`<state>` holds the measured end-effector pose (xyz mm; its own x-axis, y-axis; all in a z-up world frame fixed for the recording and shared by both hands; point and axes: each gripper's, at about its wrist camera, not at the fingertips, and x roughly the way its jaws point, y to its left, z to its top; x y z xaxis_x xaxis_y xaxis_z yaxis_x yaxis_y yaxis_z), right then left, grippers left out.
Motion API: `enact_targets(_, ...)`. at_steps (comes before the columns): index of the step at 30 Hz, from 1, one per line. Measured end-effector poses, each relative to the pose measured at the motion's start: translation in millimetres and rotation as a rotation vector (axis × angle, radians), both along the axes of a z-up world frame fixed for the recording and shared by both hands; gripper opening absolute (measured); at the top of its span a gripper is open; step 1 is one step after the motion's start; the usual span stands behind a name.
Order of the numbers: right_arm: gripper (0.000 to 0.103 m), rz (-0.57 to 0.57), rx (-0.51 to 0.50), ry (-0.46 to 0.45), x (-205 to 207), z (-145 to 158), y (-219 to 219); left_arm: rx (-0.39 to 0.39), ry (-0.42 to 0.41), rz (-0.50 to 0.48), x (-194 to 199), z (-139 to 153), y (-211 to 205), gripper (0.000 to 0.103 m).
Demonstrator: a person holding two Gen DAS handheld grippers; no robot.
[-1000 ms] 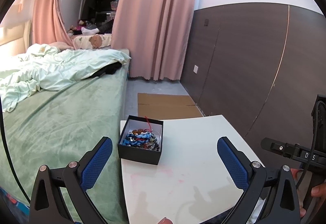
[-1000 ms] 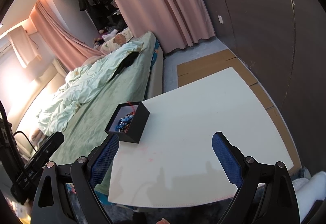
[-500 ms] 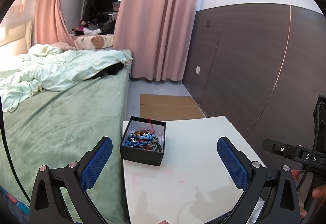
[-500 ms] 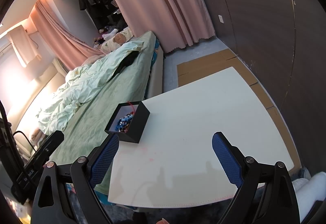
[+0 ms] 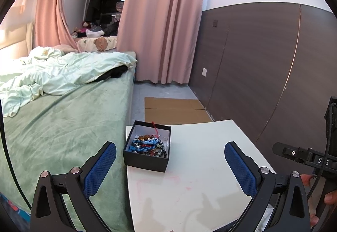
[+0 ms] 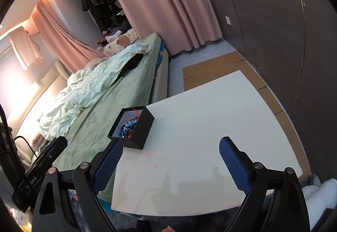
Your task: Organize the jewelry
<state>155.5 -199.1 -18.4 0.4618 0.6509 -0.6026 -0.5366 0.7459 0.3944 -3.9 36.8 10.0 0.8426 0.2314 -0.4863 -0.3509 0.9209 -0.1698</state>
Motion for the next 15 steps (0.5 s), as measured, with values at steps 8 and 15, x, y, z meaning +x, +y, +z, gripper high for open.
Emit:
enact_targets(8,0.093,0.001,-0.006,0.001,0.4,-0.7,0.8,0.011,0.003,0.004,0.8,1.3,0.1,0.103)
enact_targets(15,0.093,-0.004,-0.009,0.006,1.0,-3.4,1.1,0.006,0.015,0.0,2.8,-0.3,2.6,0.103)
